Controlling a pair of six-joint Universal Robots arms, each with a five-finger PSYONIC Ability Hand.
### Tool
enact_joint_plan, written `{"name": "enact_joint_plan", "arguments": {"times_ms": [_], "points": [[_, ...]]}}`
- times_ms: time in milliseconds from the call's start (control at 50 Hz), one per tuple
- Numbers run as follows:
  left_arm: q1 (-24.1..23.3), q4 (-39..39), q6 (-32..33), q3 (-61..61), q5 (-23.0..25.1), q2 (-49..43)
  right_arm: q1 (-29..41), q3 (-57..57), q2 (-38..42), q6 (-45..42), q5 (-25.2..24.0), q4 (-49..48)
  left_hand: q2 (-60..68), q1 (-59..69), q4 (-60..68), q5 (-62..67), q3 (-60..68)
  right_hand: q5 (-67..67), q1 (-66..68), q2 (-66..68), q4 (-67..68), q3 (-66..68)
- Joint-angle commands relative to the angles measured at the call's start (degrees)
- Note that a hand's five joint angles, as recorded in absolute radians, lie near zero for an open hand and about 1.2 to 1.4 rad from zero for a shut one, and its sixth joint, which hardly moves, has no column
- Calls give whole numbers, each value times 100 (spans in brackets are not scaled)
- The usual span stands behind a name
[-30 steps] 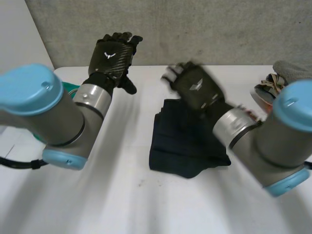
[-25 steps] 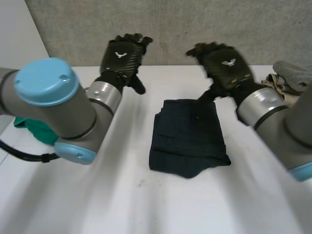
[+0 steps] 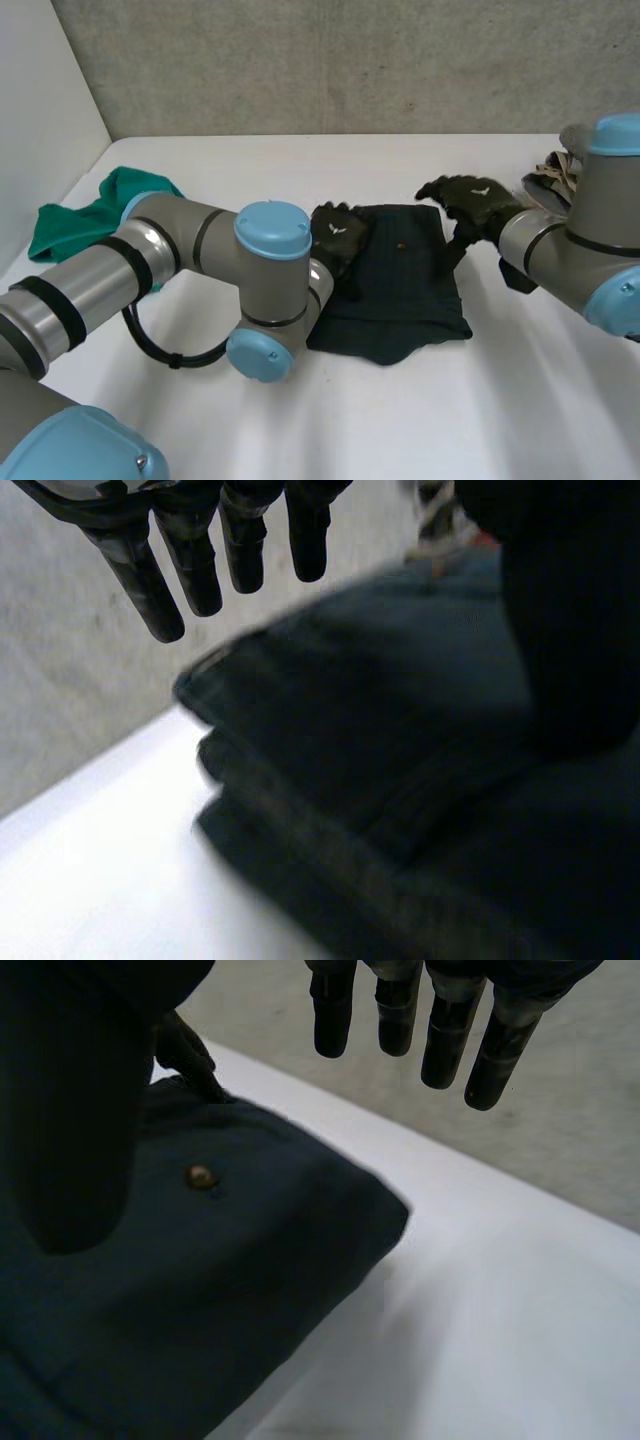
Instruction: Fold the laundry.
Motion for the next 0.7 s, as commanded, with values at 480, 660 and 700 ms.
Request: {"name": "enact_joint_plan", "arguments": {"times_ms": [480, 660, 700], "points": [[-159, -8, 1092, -1093, -290, 1561, 238, -315, -9, -872, 334, 113, -98, -19, -80, -190, -143, -390, -144, -256, -353, -229], [464, 221, -358, -2428, 1237, 3512, 282, 1635, -1380, -881, 334, -379, -48, 32, -30, -139, -93, -390, -144, -256, -353, -229], [588, 221, -569, -2683, 1677, 3741, 299, 2056, -1539, -890, 334, -572, -48, 32, -30, -139, -93, -390, -144, -256, -353, -229]]}}
